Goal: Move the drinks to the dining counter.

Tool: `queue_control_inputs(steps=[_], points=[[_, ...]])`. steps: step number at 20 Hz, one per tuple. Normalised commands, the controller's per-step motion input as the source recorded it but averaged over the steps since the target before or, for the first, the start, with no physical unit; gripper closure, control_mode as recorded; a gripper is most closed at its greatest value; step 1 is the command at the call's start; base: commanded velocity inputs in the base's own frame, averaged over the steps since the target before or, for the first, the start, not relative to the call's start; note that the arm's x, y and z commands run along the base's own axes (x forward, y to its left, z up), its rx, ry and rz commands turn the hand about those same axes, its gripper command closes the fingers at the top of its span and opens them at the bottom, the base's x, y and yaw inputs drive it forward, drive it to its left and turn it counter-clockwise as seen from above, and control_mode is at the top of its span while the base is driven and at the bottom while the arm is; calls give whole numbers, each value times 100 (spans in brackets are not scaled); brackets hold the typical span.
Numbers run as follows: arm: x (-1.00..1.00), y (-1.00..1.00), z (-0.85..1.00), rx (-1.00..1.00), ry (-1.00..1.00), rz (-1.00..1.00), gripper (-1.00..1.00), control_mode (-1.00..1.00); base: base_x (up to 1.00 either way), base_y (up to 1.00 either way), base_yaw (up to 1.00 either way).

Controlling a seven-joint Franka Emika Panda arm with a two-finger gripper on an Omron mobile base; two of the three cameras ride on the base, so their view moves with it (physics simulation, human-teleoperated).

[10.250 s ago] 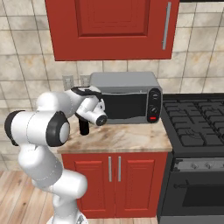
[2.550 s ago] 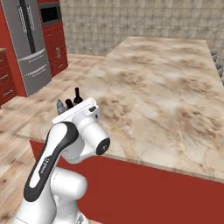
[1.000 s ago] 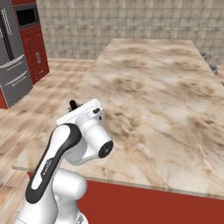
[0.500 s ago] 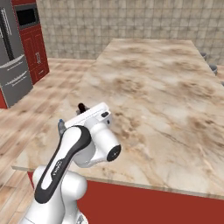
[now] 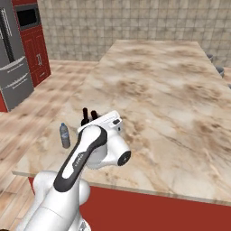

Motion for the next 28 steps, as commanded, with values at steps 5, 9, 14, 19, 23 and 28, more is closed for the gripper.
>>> queue_control_inputs(steps=[5,9,14,19,23,28], points=[[40,-8,-35,0,0,0,100,-100,0,0,0],[34,-4,-31,0,0,0,100,-100,0,0,0],[31,-3,-29,0,0,0,100,-100,0,0,0],[29,-2,-28,0,0,0,100,-100,0,0,0],[32,0,-31,0,0,0,100,-100,0,0,0],[32,-1,-31,0,0,0,100,-100,0,0,0]])
